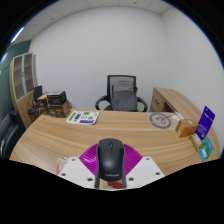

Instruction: Arrange mouse

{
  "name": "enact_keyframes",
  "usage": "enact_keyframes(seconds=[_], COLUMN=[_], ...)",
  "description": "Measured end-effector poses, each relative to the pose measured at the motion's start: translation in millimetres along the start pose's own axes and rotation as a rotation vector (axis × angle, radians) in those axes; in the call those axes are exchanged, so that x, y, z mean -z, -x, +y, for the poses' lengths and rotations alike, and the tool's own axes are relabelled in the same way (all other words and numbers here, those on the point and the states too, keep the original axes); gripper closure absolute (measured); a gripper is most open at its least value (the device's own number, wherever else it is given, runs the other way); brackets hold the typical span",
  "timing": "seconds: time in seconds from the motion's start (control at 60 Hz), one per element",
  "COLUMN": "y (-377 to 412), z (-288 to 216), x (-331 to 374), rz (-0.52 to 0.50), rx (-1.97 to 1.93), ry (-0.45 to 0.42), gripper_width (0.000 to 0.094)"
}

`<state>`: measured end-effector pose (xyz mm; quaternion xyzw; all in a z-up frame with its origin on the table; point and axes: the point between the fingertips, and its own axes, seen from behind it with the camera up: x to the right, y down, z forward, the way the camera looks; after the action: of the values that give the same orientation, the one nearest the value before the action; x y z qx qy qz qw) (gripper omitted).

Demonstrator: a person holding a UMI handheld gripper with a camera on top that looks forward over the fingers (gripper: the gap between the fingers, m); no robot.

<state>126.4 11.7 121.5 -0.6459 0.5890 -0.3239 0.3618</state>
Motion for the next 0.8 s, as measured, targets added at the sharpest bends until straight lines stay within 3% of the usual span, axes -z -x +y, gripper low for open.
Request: enact_keyframes(seconds=[0.233,0.433,0.583,0.617,0.667,0.7,0.8], y=[59.7,66.7,64.5,61.7,54.2,50.6,38.9], z=[89.4,123.4,135.2,135.9,134.2,130.9,109.1], x=[-33.8,-37.2,-38.8,-36.5,-29.2,-20.6,24.8], rz=[-0.05,-0.043,-0.033,-0.027,-0.002,0.005,0.017], rx=[0.061,0.095,0.107,0.107,0.102,0.091,0.048], ry=[0.112,0.138,0.152,0.157,0.171,0.177,0.162], gripper_width=[0.0622,0.0613,0.0443,0.0332,0.0055,0.0099,0.007])
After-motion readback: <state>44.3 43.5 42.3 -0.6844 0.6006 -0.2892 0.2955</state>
